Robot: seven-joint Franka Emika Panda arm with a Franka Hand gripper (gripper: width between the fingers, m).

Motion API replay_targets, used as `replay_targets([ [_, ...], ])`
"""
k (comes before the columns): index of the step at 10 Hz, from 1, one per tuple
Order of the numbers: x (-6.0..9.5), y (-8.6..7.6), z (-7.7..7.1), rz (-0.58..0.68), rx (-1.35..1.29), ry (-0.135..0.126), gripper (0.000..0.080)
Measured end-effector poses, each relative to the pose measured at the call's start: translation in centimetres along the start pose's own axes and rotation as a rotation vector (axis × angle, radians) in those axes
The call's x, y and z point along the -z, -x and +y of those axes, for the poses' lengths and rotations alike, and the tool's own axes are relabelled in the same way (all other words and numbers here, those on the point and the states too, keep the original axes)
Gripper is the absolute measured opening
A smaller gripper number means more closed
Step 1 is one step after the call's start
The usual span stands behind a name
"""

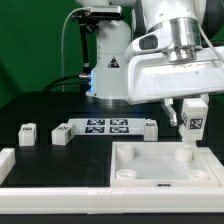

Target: Assemble one leg

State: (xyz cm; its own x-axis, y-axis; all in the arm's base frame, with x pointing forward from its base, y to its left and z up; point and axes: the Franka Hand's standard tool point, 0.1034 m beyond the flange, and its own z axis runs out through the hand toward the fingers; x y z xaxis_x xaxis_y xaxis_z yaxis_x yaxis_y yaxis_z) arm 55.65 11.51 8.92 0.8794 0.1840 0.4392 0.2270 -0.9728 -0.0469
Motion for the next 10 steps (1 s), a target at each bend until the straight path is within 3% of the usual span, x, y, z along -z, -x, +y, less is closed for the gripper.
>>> replay_targets([
  [5, -2.8, -2.0, 0.8, 0.013, 0.007, -0.007, 0.0287],
  [10, -2.8, -2.5, 0.6, 0.021, 0.007, -0.008, 0.0287],
])
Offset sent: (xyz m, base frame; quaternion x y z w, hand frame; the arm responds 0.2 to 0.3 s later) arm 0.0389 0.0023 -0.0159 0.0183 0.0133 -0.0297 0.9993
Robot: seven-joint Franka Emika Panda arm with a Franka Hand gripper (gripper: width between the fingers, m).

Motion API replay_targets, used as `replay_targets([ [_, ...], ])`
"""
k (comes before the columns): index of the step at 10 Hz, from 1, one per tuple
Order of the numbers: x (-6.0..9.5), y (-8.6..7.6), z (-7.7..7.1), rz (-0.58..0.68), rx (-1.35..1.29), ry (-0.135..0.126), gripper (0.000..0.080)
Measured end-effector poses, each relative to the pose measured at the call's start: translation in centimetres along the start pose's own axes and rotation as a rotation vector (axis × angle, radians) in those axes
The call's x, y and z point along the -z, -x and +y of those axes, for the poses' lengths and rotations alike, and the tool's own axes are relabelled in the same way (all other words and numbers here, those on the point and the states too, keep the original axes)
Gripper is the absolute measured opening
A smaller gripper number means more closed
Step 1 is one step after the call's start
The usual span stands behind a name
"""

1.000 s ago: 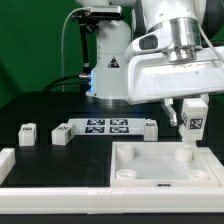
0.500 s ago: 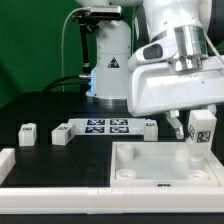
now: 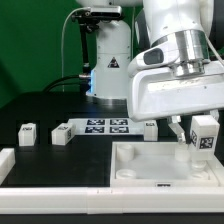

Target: Assemble one leg

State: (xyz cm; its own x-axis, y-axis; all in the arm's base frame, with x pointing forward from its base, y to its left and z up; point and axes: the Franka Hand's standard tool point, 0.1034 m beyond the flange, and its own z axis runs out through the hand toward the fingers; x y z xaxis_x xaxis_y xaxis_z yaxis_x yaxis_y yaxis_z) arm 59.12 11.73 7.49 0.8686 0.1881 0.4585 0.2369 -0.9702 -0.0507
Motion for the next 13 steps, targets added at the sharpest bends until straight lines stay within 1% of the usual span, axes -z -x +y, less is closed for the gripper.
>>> replay_targets([
  [1, -0.1, 0.1, 0.0, -0.002, -0.001, 0.0, 0.0287],
  [2, -0.4, 0.1, 0.6, 0.026, -0.003, 0.01, 0.0287],
  [3, -0.6, -0.1, 0.7, 0.047, -0.006, 0.016, 0.0287],
  [5, -1.2, 0.1, 1.1, 0.056, -0.013, 0.02, 0.0287],
  [8, -1.7, 0.7, 1.0, 0.044, -0.015, 0.018, 0.0287],
  [11, -2.1, 1.0, 1.1, 0.071, -0.018, 0.026, 0.0287],
  [13, -2.1, 1.0, 1.2, 0.071, -0.018, 0.026, 0.0287],
])
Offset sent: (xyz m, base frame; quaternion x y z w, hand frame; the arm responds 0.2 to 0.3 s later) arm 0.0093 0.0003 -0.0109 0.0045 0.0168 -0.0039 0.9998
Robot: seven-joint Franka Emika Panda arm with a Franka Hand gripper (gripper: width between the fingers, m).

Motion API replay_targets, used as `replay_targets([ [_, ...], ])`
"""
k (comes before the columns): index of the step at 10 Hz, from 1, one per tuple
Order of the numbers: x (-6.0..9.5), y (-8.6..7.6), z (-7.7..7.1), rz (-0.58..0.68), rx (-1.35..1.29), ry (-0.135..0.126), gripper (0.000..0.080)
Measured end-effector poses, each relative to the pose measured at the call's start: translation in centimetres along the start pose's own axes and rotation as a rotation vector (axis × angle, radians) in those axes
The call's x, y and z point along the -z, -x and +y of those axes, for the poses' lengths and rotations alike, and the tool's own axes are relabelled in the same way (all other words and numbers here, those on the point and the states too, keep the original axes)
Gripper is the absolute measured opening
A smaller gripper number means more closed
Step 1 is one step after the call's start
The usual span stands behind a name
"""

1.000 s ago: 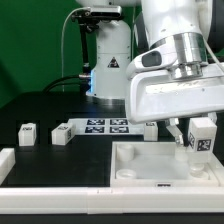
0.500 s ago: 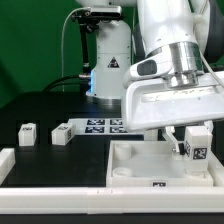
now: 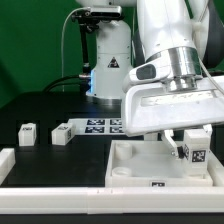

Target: Assemble one leg

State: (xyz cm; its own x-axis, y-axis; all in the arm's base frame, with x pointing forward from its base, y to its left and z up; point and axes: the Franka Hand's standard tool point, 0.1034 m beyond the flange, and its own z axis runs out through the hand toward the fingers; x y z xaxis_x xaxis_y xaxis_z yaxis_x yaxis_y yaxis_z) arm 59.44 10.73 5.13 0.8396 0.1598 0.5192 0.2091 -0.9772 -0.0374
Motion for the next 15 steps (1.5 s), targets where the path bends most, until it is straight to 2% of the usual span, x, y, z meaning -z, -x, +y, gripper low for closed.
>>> replay_targets([
  [1, 0.0, 0.0, 0.0, 0.0, 0.0, 0.0, 0.0385],
  [2, 0.0, 0.0, 0.0, 0.0, 0.0, 0.0, 0.0523],
  [3, 0.0, 0.0, 0.0, 0.0, 0.0, 0.0, 0.061],
  [5, 0.0, 0.0, 0.0, 0.0, 0.0, 0.0, 0.0641],
  [9, 0.2, -0.1, 0.0, 0.002, -0.009, 0.002, 0.0649],
  [12, 2.2, -1.4, 0.0, 0.002, -0.013, 0.006, 0.0649],
  [15, 2.4, -1.5, -0.3, -0.033, -0.011, -0.006, 0.0649],
])
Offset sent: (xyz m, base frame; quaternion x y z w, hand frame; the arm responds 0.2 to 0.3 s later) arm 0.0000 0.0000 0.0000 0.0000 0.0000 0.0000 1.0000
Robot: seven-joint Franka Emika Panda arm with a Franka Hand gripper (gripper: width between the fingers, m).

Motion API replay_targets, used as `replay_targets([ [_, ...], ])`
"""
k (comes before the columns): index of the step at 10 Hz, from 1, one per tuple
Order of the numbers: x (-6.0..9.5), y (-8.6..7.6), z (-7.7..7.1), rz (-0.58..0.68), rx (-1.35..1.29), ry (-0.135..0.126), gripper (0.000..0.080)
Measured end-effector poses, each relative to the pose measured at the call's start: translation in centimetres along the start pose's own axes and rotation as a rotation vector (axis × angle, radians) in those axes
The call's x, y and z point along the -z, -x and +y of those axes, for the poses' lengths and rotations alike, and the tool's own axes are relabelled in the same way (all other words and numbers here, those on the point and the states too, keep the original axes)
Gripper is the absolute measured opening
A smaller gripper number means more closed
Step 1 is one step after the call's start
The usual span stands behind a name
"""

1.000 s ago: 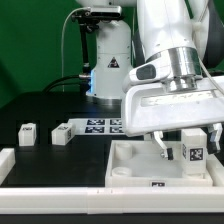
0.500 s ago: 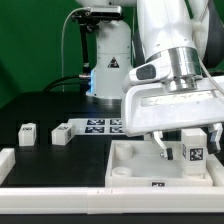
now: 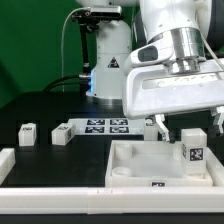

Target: Assemble one leg

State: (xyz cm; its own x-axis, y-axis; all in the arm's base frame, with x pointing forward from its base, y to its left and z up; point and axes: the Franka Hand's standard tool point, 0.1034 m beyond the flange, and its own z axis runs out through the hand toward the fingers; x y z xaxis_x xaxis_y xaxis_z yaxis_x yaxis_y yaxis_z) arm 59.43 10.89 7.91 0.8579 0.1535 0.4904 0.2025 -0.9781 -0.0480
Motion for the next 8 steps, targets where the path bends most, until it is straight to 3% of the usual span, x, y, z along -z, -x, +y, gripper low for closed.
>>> replay_targets([
  [2, -0.44, 0.48, -0.36, -0.194, -0.023, -0.048, 0.0649],
  [3, -0.41, -0.19, -0.04, -0.264, -0.057, -0.058, 0.0649],
  [6, -0.1, 0.13, 0.54, -0.526, -0.146, -0.095, 0.0649],
  [8, -0.4, -0.15, 0.46, -0.523, -0.145, -0.097, 0.0649],
])
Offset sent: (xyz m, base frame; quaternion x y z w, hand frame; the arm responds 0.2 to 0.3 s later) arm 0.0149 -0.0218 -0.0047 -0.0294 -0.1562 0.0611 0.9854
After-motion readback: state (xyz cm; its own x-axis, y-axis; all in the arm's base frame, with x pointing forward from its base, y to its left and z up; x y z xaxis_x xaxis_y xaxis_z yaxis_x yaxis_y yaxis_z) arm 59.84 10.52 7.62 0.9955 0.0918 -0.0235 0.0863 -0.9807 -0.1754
